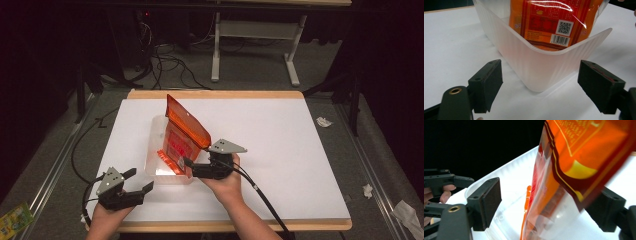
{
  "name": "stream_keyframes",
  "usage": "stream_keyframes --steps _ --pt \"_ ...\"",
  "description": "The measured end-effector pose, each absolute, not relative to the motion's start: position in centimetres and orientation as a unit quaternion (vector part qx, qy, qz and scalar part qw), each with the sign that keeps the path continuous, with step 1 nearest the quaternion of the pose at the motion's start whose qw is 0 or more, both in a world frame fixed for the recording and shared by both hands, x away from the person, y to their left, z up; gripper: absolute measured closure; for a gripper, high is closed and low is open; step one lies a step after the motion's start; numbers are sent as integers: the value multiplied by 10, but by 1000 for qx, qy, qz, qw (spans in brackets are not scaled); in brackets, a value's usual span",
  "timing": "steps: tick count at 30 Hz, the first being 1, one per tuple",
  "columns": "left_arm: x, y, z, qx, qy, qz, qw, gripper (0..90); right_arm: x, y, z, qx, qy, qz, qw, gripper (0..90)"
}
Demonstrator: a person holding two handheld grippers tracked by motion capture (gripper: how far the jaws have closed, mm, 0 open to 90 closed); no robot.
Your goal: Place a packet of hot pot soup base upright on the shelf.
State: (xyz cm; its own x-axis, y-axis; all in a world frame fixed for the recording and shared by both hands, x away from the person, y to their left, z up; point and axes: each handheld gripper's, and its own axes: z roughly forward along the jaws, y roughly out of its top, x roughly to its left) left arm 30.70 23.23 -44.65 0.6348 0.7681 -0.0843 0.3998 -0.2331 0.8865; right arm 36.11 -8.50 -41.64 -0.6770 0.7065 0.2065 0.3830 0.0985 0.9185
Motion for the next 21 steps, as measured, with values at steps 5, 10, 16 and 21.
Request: stream_keyframes --steps 5,10,16,21 --pt "307 231 -447 763 381 189 486 204 356 -94 -417 383 726 552 147 170" --pt "307 232 -447 761 383 190 488 199 336 -139 -420 391 727 540 164 152" --pt "306 231 -447 761 383 192 487 195 313 -205 -419 413 724 514 200 141" --pt "307 230 -449 767 381 190 480 190 289 -278 -425 461 703 479 252 138"
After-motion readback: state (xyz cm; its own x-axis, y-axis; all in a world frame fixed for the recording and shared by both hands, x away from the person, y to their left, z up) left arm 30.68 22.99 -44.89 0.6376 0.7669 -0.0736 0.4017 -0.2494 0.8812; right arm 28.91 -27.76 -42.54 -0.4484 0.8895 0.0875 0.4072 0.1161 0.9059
